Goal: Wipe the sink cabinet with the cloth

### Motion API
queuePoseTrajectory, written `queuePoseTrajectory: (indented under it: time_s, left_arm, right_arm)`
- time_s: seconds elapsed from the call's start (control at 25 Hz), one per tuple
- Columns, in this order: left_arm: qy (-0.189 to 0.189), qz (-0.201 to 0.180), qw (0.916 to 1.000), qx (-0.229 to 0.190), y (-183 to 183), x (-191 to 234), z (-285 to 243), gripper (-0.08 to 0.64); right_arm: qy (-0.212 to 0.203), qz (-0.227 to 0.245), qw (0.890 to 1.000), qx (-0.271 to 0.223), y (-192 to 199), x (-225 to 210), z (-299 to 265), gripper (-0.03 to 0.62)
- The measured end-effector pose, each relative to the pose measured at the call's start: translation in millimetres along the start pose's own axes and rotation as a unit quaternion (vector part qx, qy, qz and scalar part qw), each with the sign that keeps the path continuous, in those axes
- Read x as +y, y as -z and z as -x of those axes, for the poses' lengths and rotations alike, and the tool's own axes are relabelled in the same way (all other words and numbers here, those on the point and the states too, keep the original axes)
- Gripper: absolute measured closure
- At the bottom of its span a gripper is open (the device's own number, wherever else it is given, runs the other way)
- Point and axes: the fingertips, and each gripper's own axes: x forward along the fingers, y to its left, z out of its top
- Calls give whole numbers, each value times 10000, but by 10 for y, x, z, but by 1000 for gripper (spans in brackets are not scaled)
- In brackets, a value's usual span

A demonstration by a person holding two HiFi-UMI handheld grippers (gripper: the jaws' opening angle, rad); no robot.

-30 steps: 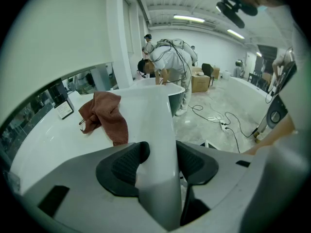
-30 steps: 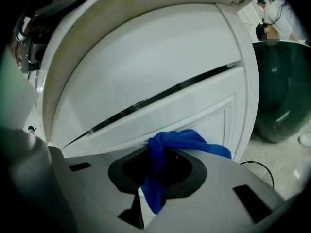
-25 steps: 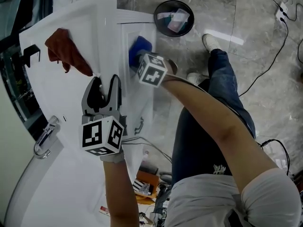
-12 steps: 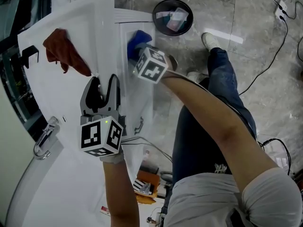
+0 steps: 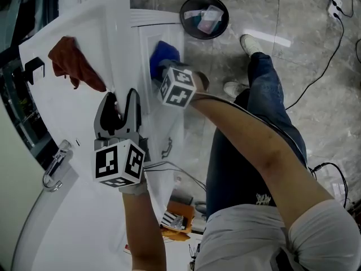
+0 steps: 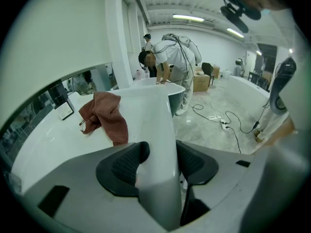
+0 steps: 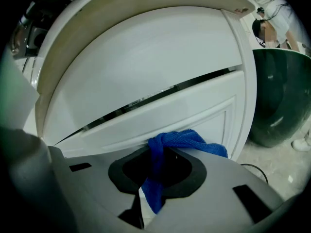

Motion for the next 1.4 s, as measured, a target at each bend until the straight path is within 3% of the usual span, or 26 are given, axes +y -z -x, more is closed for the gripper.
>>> queuePoseTrajectory:
  time_s: [0.2,0.44,0.92,1.08,1.24,1.4]
  left_arm:
    - [-13,-12,10000,3,4,-6,-1,334]
    - [-8,-16,10000,1,-6,-10,-7,334]
    - [5,-2,10000,2,4,2,-5,334]
    - [10,2,10000,-5,5,0,-4,334]
    - [20,3,10000,-12,-6,-5,0,334]
    - [11,-1,10000,-10,-3,-8,0,334]
  right_arm:
    - [-232,634,9976,182,103,303,-18,522]
    - [-504,1756,9822,430,215,622,-22,522]
    - [-1082,2631,9582,300,42,1216,251,522]
    - [-1404,2364,9614,150,1,1411,294,522]
    - [-1716,1271,9769,-7,48,1440,261,522]
    - [-1745,472,9835,47,203,1331,164,522]
